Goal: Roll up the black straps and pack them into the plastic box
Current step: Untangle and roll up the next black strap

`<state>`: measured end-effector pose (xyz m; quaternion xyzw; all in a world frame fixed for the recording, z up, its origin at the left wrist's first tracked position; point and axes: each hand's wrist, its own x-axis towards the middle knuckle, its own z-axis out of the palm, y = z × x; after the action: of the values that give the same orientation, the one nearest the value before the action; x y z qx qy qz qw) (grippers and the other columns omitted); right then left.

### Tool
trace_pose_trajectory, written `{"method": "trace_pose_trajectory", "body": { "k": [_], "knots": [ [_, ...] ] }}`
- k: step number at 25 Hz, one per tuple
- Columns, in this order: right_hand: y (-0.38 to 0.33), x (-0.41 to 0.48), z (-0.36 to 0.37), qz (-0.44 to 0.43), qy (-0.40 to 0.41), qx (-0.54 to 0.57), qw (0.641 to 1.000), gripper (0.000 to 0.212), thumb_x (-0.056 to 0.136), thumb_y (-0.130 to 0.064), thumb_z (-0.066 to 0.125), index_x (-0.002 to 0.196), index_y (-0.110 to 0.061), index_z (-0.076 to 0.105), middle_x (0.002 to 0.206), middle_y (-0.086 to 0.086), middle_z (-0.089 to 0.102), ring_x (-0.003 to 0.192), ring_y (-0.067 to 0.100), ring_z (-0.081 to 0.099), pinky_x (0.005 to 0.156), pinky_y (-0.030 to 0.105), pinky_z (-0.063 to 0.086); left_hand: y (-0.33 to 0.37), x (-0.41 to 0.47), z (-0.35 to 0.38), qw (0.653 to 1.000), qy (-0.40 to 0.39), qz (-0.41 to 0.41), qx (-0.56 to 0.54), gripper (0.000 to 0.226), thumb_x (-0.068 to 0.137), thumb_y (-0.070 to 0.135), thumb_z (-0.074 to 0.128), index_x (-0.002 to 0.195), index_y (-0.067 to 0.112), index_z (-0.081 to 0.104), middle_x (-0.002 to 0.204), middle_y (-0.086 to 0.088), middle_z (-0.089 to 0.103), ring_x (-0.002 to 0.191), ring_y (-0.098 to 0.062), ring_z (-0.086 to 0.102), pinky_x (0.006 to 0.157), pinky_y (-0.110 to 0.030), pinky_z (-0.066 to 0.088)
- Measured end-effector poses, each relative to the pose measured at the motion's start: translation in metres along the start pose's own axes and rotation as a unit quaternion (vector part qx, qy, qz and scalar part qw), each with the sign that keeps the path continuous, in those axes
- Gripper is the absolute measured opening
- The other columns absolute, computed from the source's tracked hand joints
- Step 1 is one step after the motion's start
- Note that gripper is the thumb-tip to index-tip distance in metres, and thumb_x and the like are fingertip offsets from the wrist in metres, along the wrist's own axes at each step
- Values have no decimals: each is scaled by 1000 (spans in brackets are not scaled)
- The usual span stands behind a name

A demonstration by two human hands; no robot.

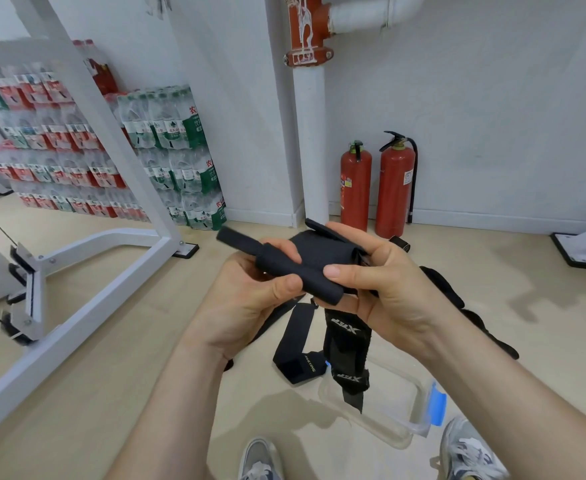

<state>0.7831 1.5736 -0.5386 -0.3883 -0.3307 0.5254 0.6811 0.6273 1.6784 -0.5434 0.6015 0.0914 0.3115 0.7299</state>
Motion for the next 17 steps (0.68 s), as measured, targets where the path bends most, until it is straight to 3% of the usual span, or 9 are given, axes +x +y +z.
{"method": "trace_pose_trajectory", "body": {
  "k": [3, 5, 7, 10, 17],
  "knots": [
    [-3, 0, 2, -14, 26, -4, 1000, 58, 72, -9, 70, 129, -13, 61, 121, 15, 69, 100, 29, 72, 70, 38, 61, -1, 2, 5, 998, 60, 1, 0, 41, 49, 38, 96, 76, 21, 71, 82, -6, 67, 83, -22, 70, 79, -32, 59],
    [-5, 1, 2, -20, 55, -3, 998, 34, 89, -20, 62, 122, -13, 67, 116, 12, 72, 101, 26, 72, 72, 39, 61, 1, 1, 6, 997, 74, -8, 27, 31, 55, 30, 95, 72, 23, 70, 78, -3, 66, 80, -19, 69, 77, -32, 59],
    [-5, 2, 1, -27, 93, -20, 995, 25, 99, -20, 53, 116, -14, 71, 113, 11, 73, 97, 23, 73, 67, 36, 61, 2, 1, 11, 995, 80, -19, 54, 17, 70, 14, 82, 73, 18, 66, 75, -2, 65, 78, -17, 68, 74, -32, 59],
    [-3, 1, 0, -52, 106, -67, 991, 26, 99, -6, 52, 112, -18, 71, 113, 7, 73, 93, 18, 74, 66, 32, 60, 1, 1, 20, 992, 115, -19, 57, 18, 73, 8, 71, 78, 11, 54, 70, -1, 66, 73, -17, 70, 64, -30, 58],
    [8, 1, 3, -123, 165, -192, 960, 41, 95, 2, 57, 99, -34, 74, 109, -8, 72, 99, 13, 71, 76, 37, 62, -10, 4, 32, 967, 222, -33, 117, 40, 71, 7, 85, 89, 18, 52, 71, -1, 69, 63, -18, 70, 52, -27, 50]
  ]
}}
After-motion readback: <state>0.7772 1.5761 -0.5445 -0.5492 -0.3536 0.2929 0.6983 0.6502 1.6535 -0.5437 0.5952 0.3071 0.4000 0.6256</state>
